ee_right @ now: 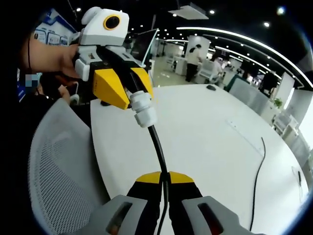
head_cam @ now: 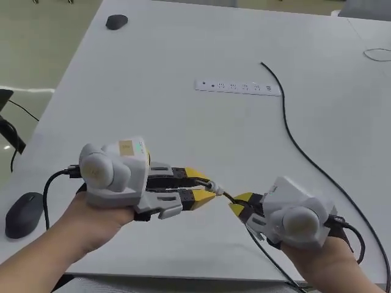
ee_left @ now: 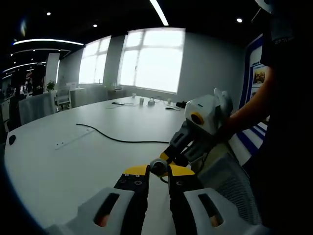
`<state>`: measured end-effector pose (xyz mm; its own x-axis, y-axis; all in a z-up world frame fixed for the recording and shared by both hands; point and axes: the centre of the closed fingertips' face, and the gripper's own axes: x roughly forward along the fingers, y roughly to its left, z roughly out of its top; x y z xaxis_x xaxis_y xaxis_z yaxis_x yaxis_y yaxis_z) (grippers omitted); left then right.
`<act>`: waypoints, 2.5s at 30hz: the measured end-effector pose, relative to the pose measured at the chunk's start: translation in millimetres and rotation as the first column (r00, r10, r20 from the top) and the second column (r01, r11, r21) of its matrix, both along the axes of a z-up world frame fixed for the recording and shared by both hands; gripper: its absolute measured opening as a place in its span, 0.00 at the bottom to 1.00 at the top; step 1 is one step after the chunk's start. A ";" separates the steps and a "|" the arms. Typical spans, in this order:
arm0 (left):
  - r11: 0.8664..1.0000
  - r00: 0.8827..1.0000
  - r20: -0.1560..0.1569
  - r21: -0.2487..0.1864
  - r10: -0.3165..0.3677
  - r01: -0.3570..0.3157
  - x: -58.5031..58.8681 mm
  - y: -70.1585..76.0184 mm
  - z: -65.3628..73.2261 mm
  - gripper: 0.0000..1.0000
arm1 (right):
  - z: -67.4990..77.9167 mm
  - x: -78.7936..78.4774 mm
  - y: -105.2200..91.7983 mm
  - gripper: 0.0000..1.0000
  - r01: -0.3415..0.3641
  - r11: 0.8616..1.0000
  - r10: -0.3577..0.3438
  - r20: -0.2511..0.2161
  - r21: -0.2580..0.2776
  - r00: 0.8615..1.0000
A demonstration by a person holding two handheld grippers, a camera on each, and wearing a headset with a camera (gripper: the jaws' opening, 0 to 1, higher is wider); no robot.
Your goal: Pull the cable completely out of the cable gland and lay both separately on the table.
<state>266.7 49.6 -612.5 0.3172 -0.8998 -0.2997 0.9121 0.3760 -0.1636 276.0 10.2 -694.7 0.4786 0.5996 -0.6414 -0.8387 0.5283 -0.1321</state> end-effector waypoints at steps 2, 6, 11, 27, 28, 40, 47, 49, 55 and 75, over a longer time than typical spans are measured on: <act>1.000 1.000 0.002 0.001 0.005 -0.005 1.3 1.8 0.2 0.15 | -3.1 0.3 -3.6 0.00 0.015 1.000 -0.015 -0.017 -0.004 1.000; 1.000 1.000 0.002 0.000 0.008 -0.008 3.0 3.7 0.5 0.15 | -8.7 0.3 -10.5 0.00 0.046 0.999 -0.047 -0.051 -0.011 0.998; 1.000 1.000 0.002 0.001 0.007 -0.007 2.7 4.0 0.1 0.15 | -15.5 -2.8 -18.3 0.00 0.083 0.996 -0.084 -0.082 -0.014 0.993; 1.000 1.000 0.001 -0.002 0.014 -0.014 2.5 9.3 0.2 0.15 | -30.5 -12.2 -37.5 0.00 0.117 0.991 -0.124 -0.106 -0.068 0.987; 1.000 1.000 0.002 -0.001 0.015 -0.015 2.7 9.7 0.1 0.15 | -30.8 -12.2 -37.0 0.00 0.117 0.991 -0.124 -0.107 -0.069 0.987; 0.999 0.999 -0.016 -0.028 0.042 -0.043 4.8 16.6 -0.7 0.15 | -32.9 -10.9 -40.5 0.00 0.109 0.990 -0.118 -0.099 -0.089 0.988; 0.999 0.999 -0.024 -0.018 0.037 -0.037 3.1 17.8 -6.7 0.15 | -31.3 -7.8 -42.4 0.00 0.117 0.989 -0.126 -0.099 -0.091 0.987; 0.999 0.999 -0.028 -0.017 0.032 -0.033 1.9 16.4 -8.6 0.15 | -28.9 -5.9 -42.7 0.00 0.118 0.988 -0.127 -0.093 -0.096 0.988; 0.999 0.999 -0.034 -0.017 0.029 -0.029 1.4 14.0 -17.8 0.15 | -23.4 0.3 -39.2 0.00 0.110 0.989 -0.119 -0.084 -0.102 0.989; 0.999 0.998 -0.041 0.008 0.053 -0.052 4.0 26.8 -52.3 0.15 | -9.3 38.8 -15.7 0.00 0.081 0.989 -0.092 -0.082 -0.125 0.992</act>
<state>270.7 76.4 -664.7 0.3513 -0.8802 -0.3192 0.8836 0.4244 -0.1977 314.8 -5.6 -704.0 0.4644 0.4738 -0.7482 -0.8018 0.5838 -0.1280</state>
